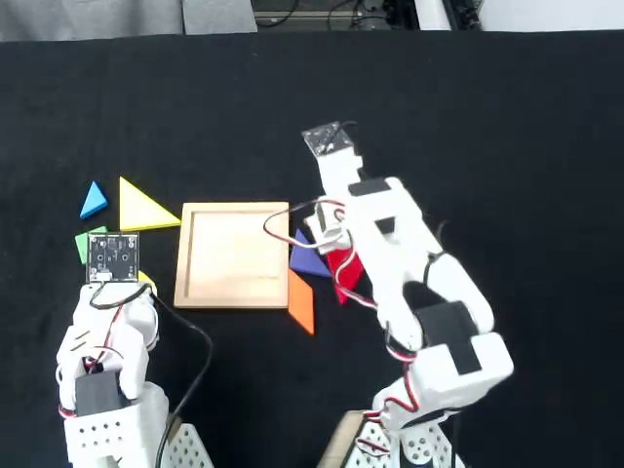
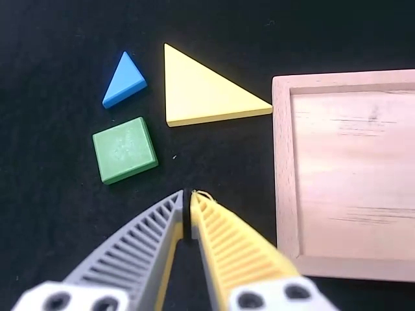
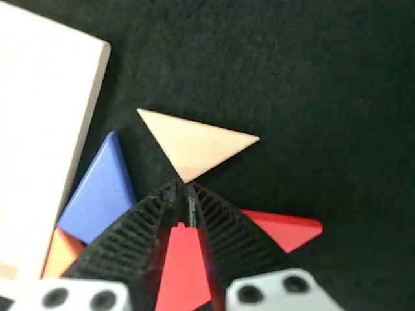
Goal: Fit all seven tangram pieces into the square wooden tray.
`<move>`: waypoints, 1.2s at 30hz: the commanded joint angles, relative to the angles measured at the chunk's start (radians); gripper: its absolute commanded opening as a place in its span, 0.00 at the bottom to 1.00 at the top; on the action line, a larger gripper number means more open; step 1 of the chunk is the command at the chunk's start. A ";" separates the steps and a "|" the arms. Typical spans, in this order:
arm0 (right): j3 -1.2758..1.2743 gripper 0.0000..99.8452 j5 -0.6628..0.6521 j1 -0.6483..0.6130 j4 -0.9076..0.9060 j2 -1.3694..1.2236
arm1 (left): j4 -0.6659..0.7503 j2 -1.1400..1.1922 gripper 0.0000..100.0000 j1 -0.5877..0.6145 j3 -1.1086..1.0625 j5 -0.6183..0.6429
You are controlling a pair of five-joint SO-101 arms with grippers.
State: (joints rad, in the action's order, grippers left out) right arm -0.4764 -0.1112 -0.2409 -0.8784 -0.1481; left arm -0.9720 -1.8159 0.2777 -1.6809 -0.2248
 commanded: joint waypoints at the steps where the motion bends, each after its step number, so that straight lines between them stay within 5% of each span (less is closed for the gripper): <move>1: 0.082 0.01 -0.006 -0.006 0.014 -0.004 | 0.008 -0.005 0.03 -0.010 -0.018 0.011; 7: 0.065 0.01 -0.003 0.028 -0.075 0.093 | 0.008 -0.005 0.03 -0.008 -0.018 0.011; 13: -0.085 0.01 -0.011 -0.006 0.032 0.199 | 0.008 -0.005 0.03 -0.008 -0.018 0.011; 21: -0.099 0.01 -0.089 -0.071 -0.028 0.168 | 0.002 -0.005 0.03 -0.008 -0.018 0.011; 36: -0.076 0.01 -0.092 0.003 -0.068 0.076 | -0.006 -0.005 0.03 -0.008 -0.018 0.011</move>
State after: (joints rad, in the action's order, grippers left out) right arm -0.5869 -0.1941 -0.2731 -0.9229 -0.0621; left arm -0.9735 -1.8159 0.2777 -1.6809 -0.2263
